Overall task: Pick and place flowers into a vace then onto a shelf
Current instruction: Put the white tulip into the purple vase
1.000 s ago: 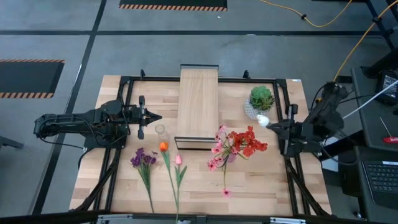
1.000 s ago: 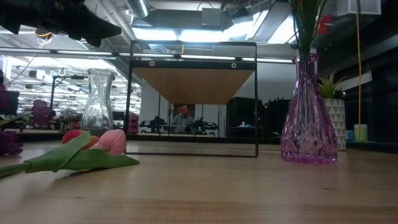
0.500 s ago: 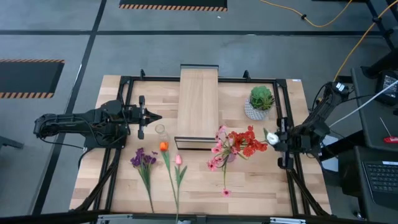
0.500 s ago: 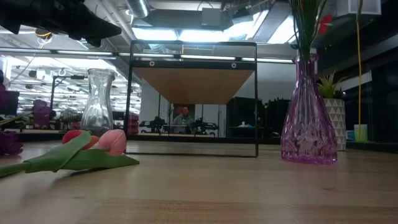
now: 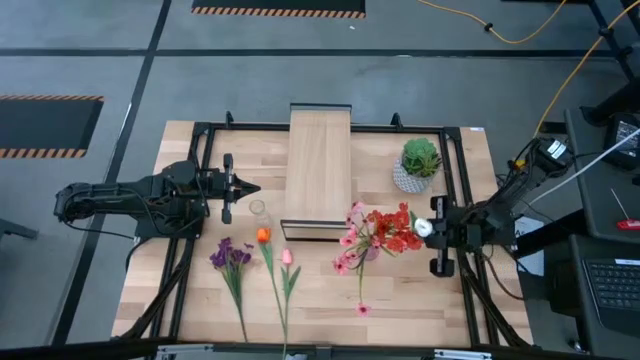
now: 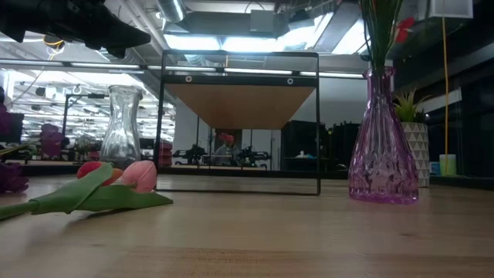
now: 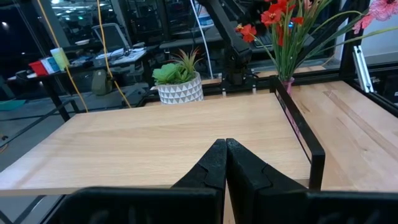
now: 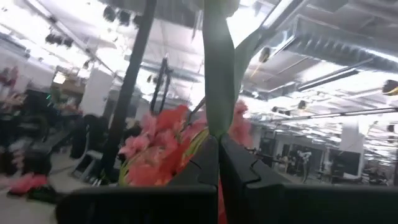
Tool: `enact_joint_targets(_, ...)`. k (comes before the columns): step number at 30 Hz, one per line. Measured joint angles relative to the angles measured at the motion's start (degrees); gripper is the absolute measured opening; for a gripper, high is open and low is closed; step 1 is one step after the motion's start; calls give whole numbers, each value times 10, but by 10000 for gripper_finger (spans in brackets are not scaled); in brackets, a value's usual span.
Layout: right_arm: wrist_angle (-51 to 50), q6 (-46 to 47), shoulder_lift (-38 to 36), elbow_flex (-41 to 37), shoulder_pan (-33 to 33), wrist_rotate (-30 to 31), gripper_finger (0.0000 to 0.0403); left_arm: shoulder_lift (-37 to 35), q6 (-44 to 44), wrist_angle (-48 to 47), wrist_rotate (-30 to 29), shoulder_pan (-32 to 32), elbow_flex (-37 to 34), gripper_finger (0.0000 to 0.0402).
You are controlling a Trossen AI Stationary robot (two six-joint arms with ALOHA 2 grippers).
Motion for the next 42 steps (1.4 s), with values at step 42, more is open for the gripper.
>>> enact_joint_targets(42,20,-12,59,49,-47,29,0,0,0,0,-1,0,0,4)
